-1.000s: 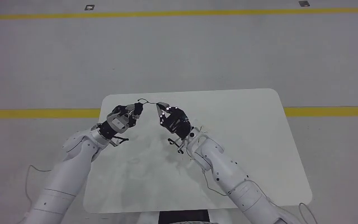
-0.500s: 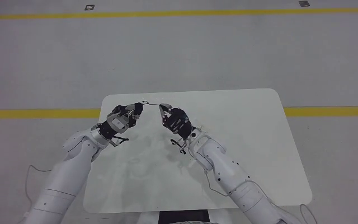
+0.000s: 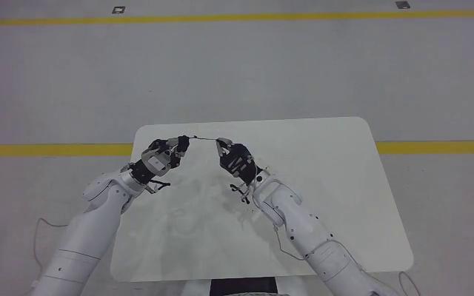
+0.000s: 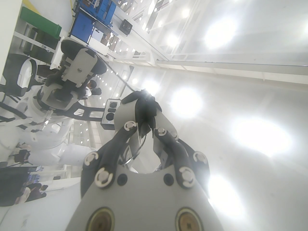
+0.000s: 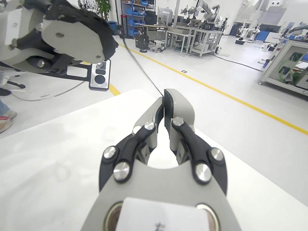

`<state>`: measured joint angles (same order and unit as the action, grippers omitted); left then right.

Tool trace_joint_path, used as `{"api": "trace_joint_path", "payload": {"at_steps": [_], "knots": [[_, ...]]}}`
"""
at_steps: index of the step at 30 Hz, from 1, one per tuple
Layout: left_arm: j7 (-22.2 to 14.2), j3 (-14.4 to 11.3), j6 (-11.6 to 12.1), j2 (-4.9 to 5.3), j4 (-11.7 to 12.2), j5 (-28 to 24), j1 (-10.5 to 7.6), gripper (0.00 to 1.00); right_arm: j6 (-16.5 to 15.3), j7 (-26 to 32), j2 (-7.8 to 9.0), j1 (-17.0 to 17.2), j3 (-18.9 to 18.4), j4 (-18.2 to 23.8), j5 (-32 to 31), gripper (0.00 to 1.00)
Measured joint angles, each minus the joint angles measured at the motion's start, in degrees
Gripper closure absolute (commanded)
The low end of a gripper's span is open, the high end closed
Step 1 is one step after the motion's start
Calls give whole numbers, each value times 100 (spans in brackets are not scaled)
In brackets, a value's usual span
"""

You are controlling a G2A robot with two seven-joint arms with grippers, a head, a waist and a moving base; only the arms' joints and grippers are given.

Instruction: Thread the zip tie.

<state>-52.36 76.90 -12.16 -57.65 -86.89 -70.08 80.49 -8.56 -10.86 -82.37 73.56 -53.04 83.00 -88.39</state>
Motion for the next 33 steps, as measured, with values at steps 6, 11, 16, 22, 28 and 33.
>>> {"api": "trace_joint_path", "payload": {"at_steps": [6,11,16,22,28,33], "knots": [[0,0,0,0,0,0,0,100,15,49,22,34,-48,29,-122,100],[0,0,0,0,0,0,0,100,25,98,47,37,-61,35,-158,100],[0,0,0,0,0,0,0,100,123,114,77,68,-98,55,-151,0],[0,0,0,0,0,0,0,100,265,232,137,224,-362,241,-156,0],[0,0,0,0,0,0,0,100,389,327,290,572,-988,659,-6,0],[0,0,0,0,0,0,0,100,367,361,298,670,-1147,837,374,0]]}}
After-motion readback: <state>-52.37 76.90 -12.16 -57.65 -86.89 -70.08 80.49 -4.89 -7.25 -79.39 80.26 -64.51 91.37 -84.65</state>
